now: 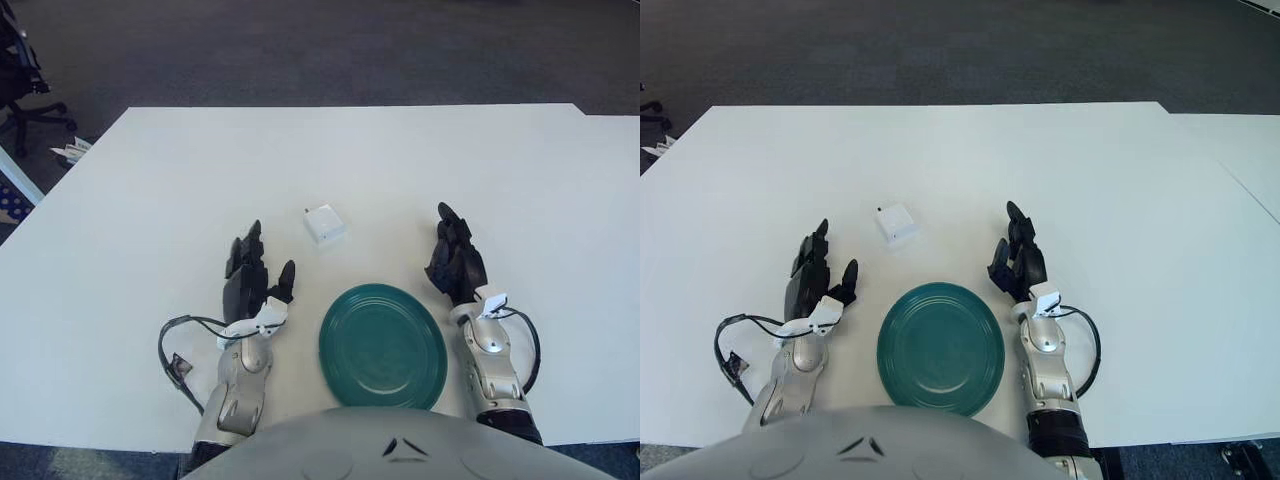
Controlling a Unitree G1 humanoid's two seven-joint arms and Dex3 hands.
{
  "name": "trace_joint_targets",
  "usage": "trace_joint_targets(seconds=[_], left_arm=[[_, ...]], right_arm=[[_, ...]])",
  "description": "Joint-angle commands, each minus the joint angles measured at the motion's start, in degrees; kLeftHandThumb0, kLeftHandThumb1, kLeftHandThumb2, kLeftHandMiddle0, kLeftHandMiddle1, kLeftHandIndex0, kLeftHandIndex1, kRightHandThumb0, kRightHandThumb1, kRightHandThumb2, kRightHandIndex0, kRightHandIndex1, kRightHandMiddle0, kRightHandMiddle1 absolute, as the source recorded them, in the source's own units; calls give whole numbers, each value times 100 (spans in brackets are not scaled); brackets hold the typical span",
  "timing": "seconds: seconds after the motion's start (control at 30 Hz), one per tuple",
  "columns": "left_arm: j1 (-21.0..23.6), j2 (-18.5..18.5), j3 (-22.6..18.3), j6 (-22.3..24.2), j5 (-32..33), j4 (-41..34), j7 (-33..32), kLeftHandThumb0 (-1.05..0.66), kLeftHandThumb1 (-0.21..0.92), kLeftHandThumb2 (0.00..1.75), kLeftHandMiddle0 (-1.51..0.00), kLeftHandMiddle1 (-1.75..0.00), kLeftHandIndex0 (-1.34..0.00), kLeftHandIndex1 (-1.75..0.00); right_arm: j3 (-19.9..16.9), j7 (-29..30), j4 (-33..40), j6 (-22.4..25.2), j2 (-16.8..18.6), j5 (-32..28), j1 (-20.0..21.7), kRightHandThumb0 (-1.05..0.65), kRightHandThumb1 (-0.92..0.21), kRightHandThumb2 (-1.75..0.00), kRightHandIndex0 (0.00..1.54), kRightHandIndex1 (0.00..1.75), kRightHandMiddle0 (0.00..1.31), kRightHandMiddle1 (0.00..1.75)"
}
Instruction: Put the charger into the plate.
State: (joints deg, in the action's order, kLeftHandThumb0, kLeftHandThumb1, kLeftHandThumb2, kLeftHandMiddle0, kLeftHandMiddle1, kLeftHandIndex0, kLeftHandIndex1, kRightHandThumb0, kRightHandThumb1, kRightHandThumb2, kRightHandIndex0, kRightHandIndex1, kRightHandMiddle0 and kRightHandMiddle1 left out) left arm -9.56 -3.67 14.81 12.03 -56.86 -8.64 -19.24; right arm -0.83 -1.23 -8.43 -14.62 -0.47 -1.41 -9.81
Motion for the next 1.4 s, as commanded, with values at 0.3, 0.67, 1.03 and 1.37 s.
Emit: trace_joint_targets(seconds=[0.3, 0.67, 1.03, 1.37], left_arm=[[1169, 290, 944, 1189, -1015, 660, 835, -105, 92, 62, -25, -3, -5, -120], [1578, 0, 1426, 1594, -1428, 1069, 1702, -105, 92, 66, -12, -1, -1, -109], [1763, -119, 1567, 1629, -1321, 1077, 1973, -105, 92, 73, 0, 0, 0, -76], [2052, -58, 1534, 1604, -1038, 1095, 2311, -105, 92, 72, -1, 0, 0, -69]], right_arm=[[18, 29, -595, 608, 91, -14, -636, -70, -92, -99, 14, 0, 0, 29], [39, 48, -538, 561, 111, 22, -710, -69, -92, -99, 14, 0, 0, 30], [58, 82, -617, 526, 100, 77, -693, -71, -92, -99, 12, 0, 0, 27], [74, 134, -660, 534, 116, 92, -675, -71, -92, -99, 14, 1, 0, 31]])
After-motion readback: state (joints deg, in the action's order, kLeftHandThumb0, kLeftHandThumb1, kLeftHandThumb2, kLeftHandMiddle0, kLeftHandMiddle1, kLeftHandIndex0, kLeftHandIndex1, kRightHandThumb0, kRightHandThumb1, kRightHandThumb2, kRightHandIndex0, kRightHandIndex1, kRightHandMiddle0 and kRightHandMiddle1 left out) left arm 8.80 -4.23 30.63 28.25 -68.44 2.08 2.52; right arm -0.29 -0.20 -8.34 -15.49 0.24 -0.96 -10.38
